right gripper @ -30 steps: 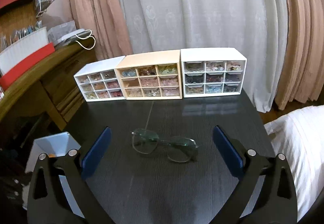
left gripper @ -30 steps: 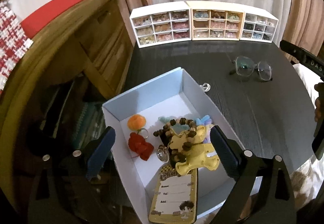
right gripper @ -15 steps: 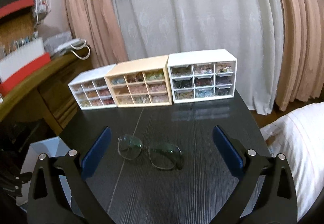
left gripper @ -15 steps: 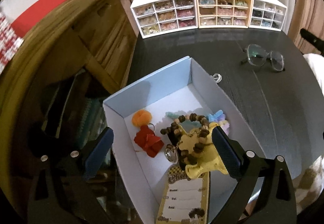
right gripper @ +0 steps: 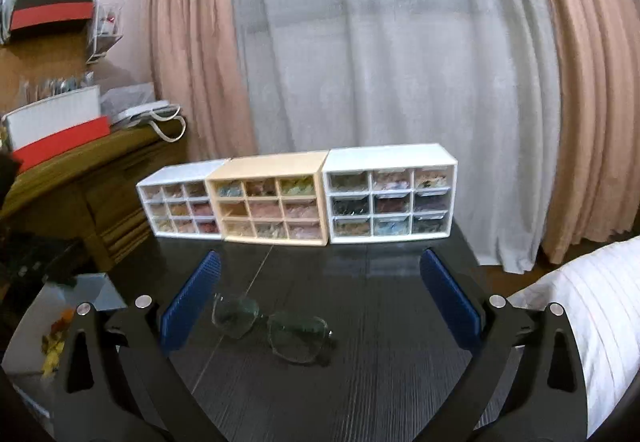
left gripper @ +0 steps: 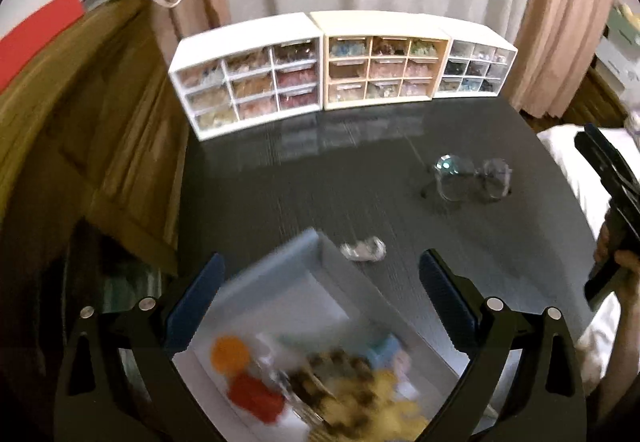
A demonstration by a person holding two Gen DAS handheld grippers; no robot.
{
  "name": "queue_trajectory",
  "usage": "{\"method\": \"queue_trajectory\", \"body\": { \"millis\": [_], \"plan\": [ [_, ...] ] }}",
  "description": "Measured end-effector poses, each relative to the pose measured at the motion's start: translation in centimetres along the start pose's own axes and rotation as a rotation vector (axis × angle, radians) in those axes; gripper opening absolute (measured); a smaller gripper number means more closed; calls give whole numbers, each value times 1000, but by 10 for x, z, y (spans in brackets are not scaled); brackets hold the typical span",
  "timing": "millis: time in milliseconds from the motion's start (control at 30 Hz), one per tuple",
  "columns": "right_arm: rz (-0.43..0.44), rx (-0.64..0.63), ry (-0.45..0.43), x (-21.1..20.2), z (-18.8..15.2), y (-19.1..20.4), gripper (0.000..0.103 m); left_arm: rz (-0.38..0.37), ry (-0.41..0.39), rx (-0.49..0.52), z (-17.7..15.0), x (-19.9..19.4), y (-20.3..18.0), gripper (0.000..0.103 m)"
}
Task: Organize jewelry
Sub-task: 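Move the left tool to the clear crystal charm while the right tool reaches the glasses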
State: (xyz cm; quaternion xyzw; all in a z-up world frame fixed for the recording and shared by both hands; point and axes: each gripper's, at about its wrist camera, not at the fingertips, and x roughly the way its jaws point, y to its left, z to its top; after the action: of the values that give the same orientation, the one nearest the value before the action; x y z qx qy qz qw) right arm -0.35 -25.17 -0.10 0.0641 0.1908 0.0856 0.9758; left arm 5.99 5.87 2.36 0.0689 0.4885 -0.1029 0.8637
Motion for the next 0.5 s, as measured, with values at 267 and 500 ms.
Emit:
{"method": "queue_trajectory", "body": {
  "millis": [267, 500],
  "plan": [
    [64, 87, 14, 5, -7, -13, 96, -97, 38, 60, 28, 20, 6, 97],
    [140, 98, 60, 4, -9, -22, 96, -313, 71, -153, 16, 32, -28, 97]
  ]
}}
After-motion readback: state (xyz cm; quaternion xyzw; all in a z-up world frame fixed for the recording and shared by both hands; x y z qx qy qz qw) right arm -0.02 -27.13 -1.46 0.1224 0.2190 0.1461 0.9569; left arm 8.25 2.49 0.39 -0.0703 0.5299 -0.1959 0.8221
